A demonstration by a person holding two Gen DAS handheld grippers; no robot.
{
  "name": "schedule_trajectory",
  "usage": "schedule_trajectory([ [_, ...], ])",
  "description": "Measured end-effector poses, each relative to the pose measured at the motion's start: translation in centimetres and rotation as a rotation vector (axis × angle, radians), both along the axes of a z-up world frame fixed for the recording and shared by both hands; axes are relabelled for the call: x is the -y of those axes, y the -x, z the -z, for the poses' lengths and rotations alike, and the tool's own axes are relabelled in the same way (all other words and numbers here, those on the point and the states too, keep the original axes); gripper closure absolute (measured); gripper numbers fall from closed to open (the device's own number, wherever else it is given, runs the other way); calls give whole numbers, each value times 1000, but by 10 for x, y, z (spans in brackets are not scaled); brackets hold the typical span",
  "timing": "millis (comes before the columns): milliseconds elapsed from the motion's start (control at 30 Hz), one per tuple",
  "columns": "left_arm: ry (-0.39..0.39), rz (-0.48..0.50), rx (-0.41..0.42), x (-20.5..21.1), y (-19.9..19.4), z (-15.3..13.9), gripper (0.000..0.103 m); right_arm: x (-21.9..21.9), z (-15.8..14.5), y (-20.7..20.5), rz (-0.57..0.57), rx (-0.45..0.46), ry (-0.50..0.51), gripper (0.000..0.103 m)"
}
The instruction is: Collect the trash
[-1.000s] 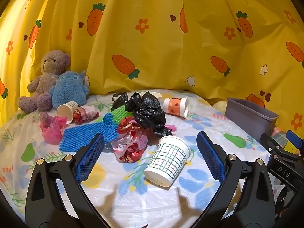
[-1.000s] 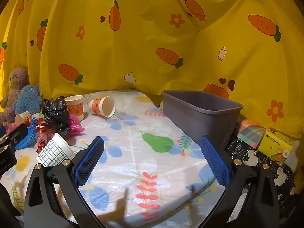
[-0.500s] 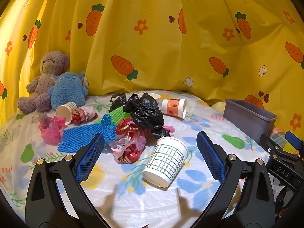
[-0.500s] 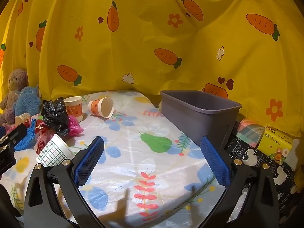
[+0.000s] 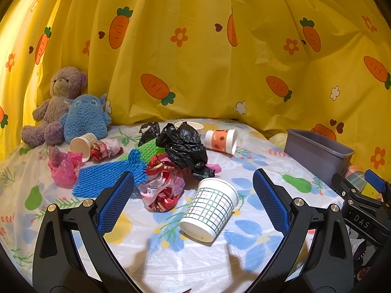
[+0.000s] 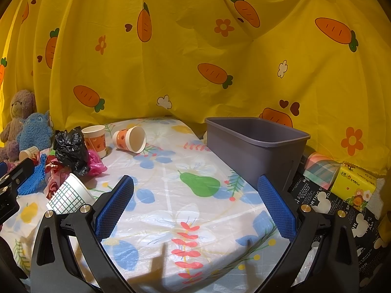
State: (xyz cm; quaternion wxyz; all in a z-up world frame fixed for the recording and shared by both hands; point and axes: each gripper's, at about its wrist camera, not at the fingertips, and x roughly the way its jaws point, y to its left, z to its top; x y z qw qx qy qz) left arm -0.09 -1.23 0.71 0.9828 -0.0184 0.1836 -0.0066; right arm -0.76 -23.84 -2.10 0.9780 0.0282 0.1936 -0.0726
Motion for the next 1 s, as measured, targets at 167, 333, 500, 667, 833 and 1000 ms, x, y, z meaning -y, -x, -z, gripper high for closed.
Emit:
schedule_trajectory([
  [167, 0, 0, 1, 1, 0, 0, 7, 4, -2, 1, 1, 3, -2, 5],
  [333, 0, 0, 1, 2, 0, 0, 7, 3, -3, 1, 3, 5, -1, 5],
  [500, 2, 5, 4, 5, -1, -3, 7, 3, -3, 0, 3, 7, -1, 5],
  [667, 10, 18, 3, 6, -3, -2, 7, 4, -4, 0, 4, 8, -2, 5],
  [833, 15, 25, 4, 3, -3, 0, 7, 4, -4, 0, 6, 8, -3, 5],
  [1000, 16, 33, 0, 4, -7, 3, 7, 6, -3, -1, 6, 8, -5, 5],
])
